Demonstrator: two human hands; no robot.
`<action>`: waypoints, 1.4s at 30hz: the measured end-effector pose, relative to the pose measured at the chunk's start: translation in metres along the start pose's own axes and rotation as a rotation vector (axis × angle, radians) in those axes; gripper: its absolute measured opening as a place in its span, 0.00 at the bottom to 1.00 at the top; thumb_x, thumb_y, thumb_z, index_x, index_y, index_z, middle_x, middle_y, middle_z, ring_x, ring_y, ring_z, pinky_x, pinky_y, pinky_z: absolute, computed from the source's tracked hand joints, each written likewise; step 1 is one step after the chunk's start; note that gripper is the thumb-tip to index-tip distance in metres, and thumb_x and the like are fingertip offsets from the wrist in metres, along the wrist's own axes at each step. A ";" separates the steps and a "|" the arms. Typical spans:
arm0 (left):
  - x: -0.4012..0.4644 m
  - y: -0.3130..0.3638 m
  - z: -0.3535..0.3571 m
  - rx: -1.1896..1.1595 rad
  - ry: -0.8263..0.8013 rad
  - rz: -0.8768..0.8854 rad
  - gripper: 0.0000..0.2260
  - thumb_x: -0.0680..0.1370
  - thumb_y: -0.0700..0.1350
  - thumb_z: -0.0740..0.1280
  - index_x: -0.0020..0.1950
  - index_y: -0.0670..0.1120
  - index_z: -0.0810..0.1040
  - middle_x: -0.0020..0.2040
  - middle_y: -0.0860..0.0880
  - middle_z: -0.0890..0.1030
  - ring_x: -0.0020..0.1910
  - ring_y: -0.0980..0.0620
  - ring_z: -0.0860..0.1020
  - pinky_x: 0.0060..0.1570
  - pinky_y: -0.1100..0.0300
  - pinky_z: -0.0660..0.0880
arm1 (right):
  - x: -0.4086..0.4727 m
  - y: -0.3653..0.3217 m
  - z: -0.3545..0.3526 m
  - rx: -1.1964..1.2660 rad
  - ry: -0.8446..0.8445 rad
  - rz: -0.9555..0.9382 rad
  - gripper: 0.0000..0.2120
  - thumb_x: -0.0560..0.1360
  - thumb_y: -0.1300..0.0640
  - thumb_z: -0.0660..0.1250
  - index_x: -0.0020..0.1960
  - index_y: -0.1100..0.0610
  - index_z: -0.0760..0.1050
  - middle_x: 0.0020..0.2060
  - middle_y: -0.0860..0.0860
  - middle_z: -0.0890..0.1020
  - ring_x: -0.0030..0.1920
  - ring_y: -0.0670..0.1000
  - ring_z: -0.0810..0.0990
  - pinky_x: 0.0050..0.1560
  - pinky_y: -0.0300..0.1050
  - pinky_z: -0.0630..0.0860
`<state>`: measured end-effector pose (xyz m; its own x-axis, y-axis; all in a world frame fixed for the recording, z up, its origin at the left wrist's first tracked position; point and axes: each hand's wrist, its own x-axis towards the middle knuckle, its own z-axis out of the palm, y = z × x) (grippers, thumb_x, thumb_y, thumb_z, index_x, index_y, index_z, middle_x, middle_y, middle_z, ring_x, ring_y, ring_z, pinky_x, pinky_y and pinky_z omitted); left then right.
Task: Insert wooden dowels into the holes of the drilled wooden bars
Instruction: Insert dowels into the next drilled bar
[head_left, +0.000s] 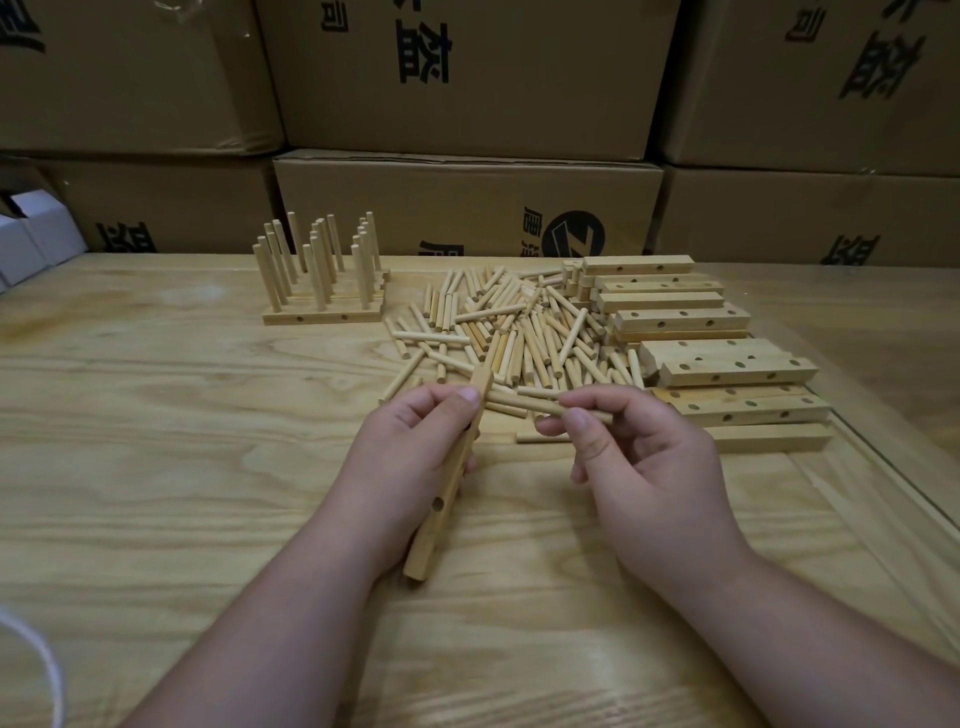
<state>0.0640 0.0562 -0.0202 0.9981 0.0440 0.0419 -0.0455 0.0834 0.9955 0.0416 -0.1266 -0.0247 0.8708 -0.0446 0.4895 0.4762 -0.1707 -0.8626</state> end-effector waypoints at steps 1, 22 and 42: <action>0.000 0.000 0.000 0.000 -0.005 -0.001 0.08 0.80 0.50 0.69 0.42 0.57 0.86 0.35 0.51 0.82 0.32 0.55 0.78 0.32 0.62 0.76 | 0.000 0.000 0.000 0.001 0.003 0.002 0.07 0.79 0.61 0.69 0.51 0.50 0.81 0.42 0.45 0.87 0.37 0.42 0.83 0.39 0.34 0.76; -0.002 0.000 -0.002 0.001 -0.098 0.027 0.07 0.78 0.49 0.72 0.49 0.62 0.86 0.41 0.50 0.84 0.34 0.51 0.77 0.34 0.59 0.76 | 0.015 0.007 -0.002 -0.028 -0.008 0.329 0.15 0.80 0.46 0.65 0.42 0.53 0.82 0.28 0.52 0.82 0.28 0.51 0.73 0.29 0.41 0.72; 0.009 0.004 -0.008 -0.426 0.104 -0.184 0.15 0.84 0.44 0.59 0.60 0.36 0.81 0.38 0.46 0.78 0.30 0.51 0.72 0.24 0.60 0.67 | 0.029 0.022 -0.003 -0.891 -0.262 0.038 0.12 0.79 0.47 0.66 0.60 0.43 0.81 0.43 0.38 0.71 0.41 0.40 0.74 0.41 0.35 0.72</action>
<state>0.0724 0.0652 -0.0169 0.9828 0.0879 -0.1624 0.0977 0.4991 0.8610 0.0772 -0.1344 -0.0289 0.9355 0.1392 0.3248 0.2714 -0.8715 -0.4083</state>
